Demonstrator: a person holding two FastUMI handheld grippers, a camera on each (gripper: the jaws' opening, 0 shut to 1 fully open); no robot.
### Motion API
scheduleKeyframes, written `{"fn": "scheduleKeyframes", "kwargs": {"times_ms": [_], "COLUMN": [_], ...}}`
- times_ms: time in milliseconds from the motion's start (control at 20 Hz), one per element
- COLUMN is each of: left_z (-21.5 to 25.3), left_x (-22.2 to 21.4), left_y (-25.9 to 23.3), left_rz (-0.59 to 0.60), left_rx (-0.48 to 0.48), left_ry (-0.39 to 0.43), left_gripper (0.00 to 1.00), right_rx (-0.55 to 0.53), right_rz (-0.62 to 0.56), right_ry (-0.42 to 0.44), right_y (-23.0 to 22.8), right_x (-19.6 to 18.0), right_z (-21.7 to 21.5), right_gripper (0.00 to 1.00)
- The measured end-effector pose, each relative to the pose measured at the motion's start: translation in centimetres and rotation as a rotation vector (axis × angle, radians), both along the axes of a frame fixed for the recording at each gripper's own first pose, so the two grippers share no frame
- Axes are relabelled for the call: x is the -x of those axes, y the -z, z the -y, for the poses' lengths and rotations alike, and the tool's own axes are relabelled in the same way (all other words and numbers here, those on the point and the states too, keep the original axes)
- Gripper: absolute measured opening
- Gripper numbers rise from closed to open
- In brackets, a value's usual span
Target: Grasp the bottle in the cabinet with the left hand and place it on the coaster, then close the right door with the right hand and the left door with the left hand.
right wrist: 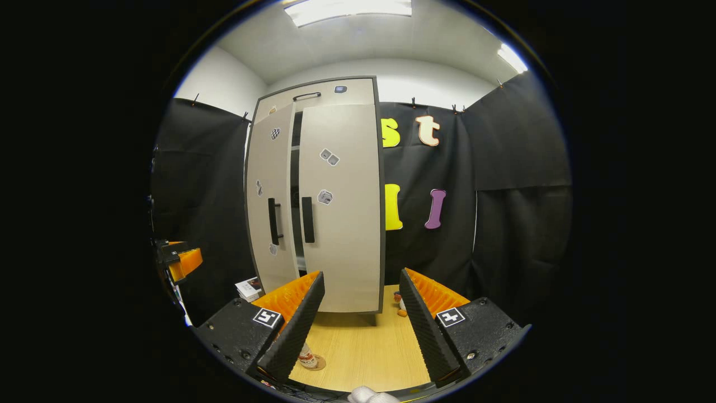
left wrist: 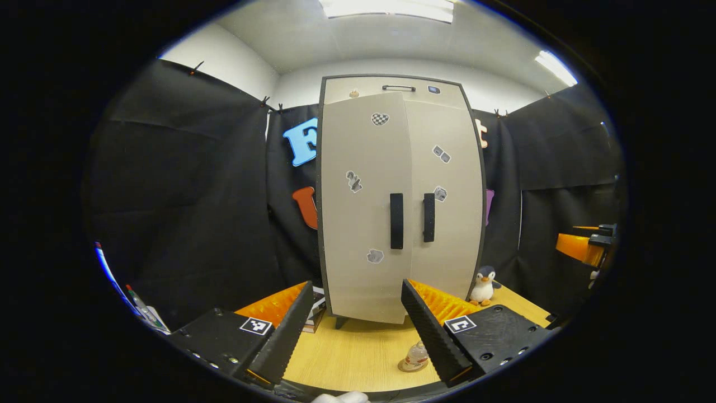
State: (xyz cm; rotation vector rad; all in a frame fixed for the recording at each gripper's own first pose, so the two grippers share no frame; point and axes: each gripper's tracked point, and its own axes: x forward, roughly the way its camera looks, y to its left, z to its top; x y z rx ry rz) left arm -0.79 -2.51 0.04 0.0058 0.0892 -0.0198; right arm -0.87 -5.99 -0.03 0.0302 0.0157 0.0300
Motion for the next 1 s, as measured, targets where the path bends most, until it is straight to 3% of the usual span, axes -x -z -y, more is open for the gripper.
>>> {"fn": "scheduleKeyframes", "kwargs": {"times_ms": [1000], "left_z": [0.1], "left_x": [1.4], "left_y": [-0.9], "left_rz": [0.024], "left_rx": [-0.025], "left_ry": [0.018], "left_gripper": [0.95], "right_rx": [0.023], "right_rz": [0.0], "right_ry": [-0.026], "right_y": [0.0], "right_x": [1.4], "right_z": [-1.4], "right_gripper": [0.83]}}
